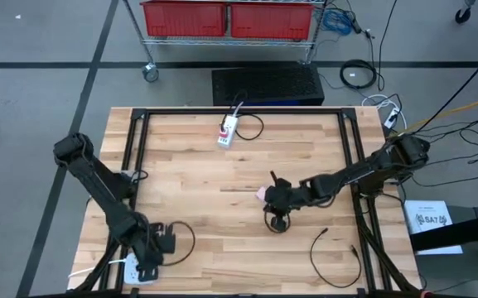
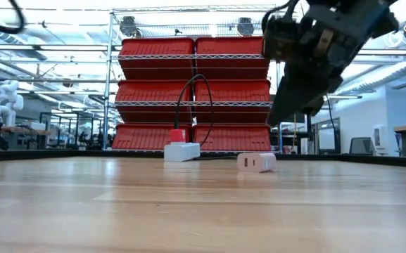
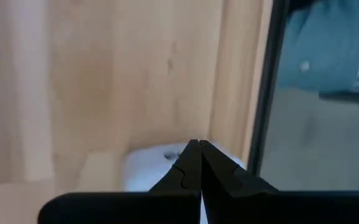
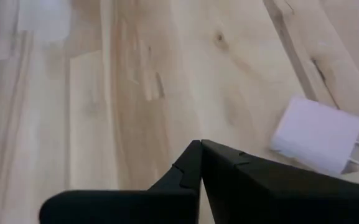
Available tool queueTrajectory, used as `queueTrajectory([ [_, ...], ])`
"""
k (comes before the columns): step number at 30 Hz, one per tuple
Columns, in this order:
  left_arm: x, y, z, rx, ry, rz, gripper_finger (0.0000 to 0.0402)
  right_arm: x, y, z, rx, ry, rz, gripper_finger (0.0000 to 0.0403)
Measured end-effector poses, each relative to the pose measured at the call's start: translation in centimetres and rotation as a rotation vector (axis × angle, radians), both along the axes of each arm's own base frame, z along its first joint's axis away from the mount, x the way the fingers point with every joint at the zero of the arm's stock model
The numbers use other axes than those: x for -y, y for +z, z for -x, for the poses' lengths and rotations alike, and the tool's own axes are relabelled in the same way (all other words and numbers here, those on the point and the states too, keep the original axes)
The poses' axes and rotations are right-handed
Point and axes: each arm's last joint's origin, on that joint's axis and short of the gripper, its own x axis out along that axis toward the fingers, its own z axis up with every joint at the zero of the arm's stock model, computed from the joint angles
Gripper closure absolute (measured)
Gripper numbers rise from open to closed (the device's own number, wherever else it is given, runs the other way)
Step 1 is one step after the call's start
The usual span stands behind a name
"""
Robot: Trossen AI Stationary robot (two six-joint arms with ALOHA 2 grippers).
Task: Insert USB
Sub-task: Insert the light pink charger adapter into the bottom white outlet extension
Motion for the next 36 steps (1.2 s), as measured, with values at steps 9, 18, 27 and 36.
queueTrajectory([
  [9, 4.4, -2.8, 1.4, -0.189, -0.065, -0.026, 0.0401, -1.7, 0.2, 0.4, -0.001, -0.103, -0.089, 0.0403],
  [18, 5.9, -4.8, 0.9, -0.133, -0.109, -0.038, 0.0401, -1.6, -0.9, 0.2, 0.003, -0.295, -0.046, 0.0403],
  [27, 3.9, -5.0, -3.0, 0.142, -0.134, -0.166, 0.0401, -1.2, -2.5, -1.2, 0.034, -0.317, -0.031, 0.0403],
  [36, 0.1, -5.1, -8.0, 0.387, -0.139, -0.396, 0.0401, -2.0, 0.3, -2.6, 0.017, -0.249, 0.053, 0.0403],
])
